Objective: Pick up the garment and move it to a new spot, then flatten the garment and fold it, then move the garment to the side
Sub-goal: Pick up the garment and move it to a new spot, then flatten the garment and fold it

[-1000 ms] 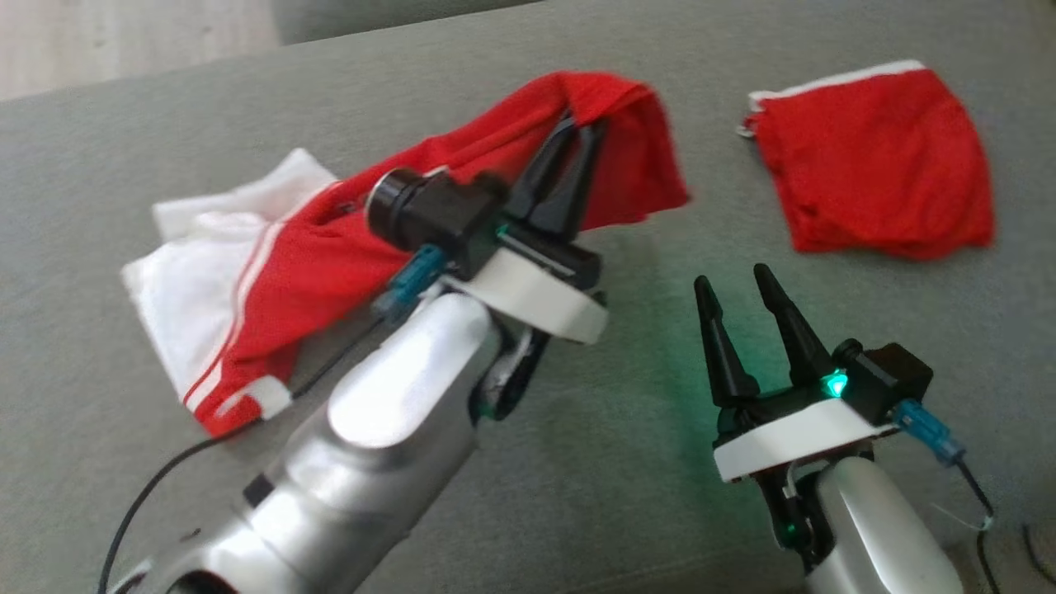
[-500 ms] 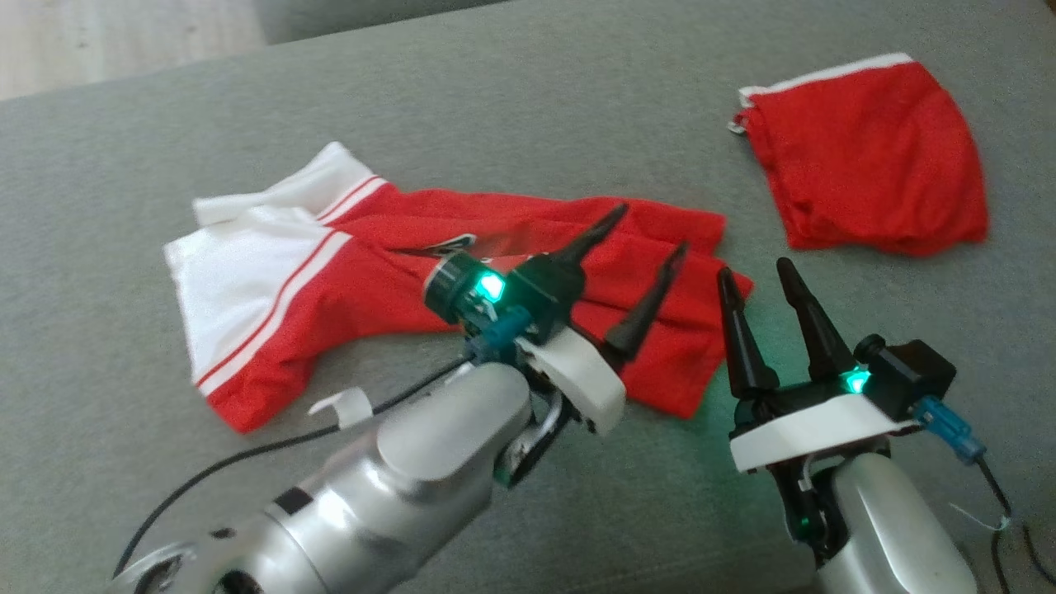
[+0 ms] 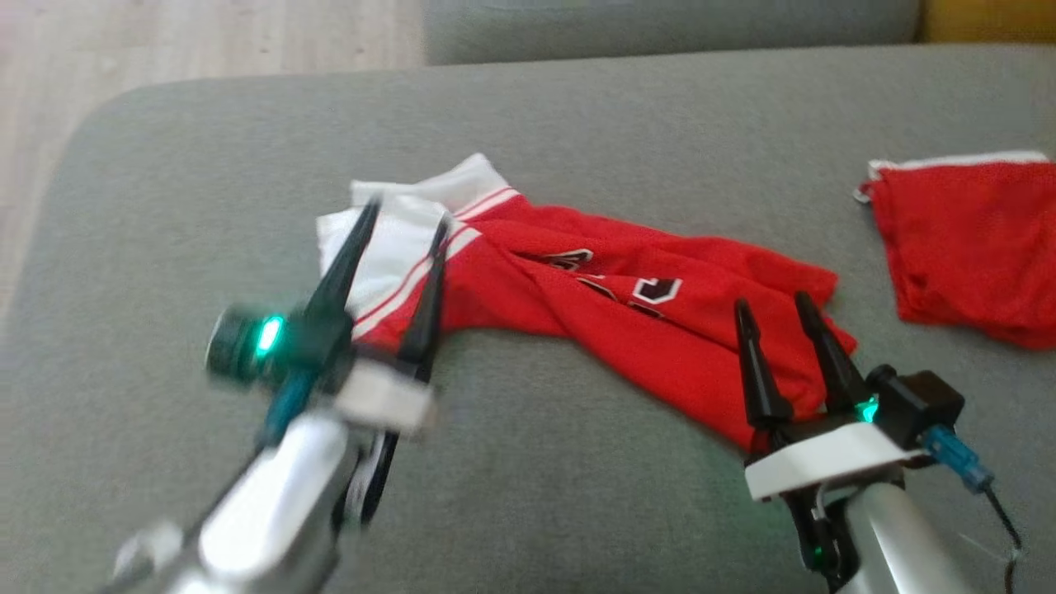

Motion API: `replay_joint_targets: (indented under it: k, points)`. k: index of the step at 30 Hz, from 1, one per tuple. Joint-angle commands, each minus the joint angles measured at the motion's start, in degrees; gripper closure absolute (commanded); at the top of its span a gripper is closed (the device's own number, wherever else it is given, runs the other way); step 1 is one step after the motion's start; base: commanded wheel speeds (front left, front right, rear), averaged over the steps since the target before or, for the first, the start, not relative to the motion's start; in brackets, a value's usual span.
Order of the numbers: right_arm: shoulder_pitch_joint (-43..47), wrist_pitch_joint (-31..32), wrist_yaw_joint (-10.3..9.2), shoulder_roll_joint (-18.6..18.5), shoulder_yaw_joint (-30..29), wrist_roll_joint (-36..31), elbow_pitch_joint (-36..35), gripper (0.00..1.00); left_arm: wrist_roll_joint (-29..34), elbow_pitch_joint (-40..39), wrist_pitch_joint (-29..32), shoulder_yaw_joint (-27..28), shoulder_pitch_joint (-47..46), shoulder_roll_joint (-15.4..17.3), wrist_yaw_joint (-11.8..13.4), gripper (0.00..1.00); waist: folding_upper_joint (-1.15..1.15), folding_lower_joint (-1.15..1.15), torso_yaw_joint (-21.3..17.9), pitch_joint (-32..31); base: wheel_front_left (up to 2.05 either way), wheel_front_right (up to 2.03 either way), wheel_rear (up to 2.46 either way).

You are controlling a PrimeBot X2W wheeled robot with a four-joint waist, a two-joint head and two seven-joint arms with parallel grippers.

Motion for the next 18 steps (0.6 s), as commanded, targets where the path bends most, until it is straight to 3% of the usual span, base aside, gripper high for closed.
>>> replay_joint_targets:
  k: [1, 4, 8, 18]
  points:
    - [-0.1, -0.6, -0.04, -0.1, 1.0, -0.5, -1.4, 0.00, 1.2, -3.9, -0.3, 4.7, 3.4, 1.8, 0.6, 0.00, 0.00, 0.00, 2.3, -1.7, 0.00, 0.00, 0.00]
    - [0.5, -0.6, -0.04, -0.1, 0.7, -0.6, -1.3, 0.00, 2.4, -7.0, -0.3, 9.2, 11.8, 2.0, 0.7, 0.00, 0.00, 0.00, 3.4, -2.0, 0.00, 0.00, 0.00]
    - [0.9, -0.6, -0.04, -0.1, 0.4, -1.0, -1.1, 0.00, 4.0, -8.8, -0.3, 14.0, 18.8, -0.2, -0.2, 0.00, 0.00, 0.00, 4.3, -1.8, 0.00, 0.00, 0.00]
    - [-1.2, -0.6, -0.04, -0.1, -1.5, -3.2, -0.6, 0.00, 10.0, -8.8, -0.3, 19.7, 19.6, -5.5, -6.1, 0.00, 0.00, 0.00, 5.6, 0.1, 0.00, 0.00, 0.00]
